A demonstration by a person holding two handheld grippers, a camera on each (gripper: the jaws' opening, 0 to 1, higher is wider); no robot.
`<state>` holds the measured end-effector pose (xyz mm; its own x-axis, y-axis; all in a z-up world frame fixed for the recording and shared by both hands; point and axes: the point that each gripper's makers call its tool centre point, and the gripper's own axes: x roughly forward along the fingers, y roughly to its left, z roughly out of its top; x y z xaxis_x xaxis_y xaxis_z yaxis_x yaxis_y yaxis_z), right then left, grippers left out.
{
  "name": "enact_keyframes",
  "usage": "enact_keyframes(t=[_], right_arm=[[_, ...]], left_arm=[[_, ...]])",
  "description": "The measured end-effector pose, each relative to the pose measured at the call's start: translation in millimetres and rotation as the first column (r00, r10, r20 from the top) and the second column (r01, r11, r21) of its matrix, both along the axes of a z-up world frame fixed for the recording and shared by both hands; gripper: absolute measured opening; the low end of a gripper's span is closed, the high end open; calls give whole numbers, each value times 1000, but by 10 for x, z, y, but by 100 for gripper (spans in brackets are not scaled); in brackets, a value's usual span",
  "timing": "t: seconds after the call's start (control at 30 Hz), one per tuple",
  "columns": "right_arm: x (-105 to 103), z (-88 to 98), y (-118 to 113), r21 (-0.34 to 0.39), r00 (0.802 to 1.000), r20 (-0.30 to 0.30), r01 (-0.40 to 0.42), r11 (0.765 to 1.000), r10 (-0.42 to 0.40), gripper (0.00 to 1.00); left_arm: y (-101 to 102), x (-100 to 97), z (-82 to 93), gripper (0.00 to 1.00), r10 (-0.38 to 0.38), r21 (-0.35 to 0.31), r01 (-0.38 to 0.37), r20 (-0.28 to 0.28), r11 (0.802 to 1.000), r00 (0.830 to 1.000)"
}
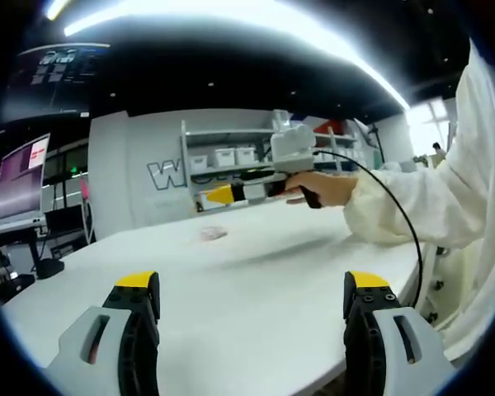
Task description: Open the resealable bag by pulling the two sides of the seal apart until the entire bag opening is separated and visibly accessible.
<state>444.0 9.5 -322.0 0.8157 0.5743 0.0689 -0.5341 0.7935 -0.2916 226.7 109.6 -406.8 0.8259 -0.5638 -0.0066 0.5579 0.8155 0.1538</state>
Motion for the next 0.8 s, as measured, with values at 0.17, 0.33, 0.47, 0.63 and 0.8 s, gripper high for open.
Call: enact_keyframes(t=[0.17, 0.33, 0.47, 0.63, 0.8], right_arm=[[-71, -26, -22, -31, 1000, 15, 1, 1000, -1, 95], [-133, -30, -29, -74, 999, 48, 9, 997, -5, 95], [-223, -39, -12, -122, 997, 79, 11, 992, -2, 95], [-305, -67, -7, -122, 997, 71, -7, 993, 16, 93], [-330, -97, -52, -50, 1000, 17, -13, 999, 14, 94]], left_arm=[[15, 3, -1, 91, 5, -4, -5, -3, 1000, 1000], [-9, -3, -8, 91, -3, -7, 3, -8, 1000, 1000], [-12, 0, -4, 91, -3, -6, 3, -6, 1000, 1000], [-13, 8, -8, 91, -2, -6, 2, -8, 1000, 1000], [-10, 9, -5, 91, -3, -7, 3, -8, 1000, 1000]])
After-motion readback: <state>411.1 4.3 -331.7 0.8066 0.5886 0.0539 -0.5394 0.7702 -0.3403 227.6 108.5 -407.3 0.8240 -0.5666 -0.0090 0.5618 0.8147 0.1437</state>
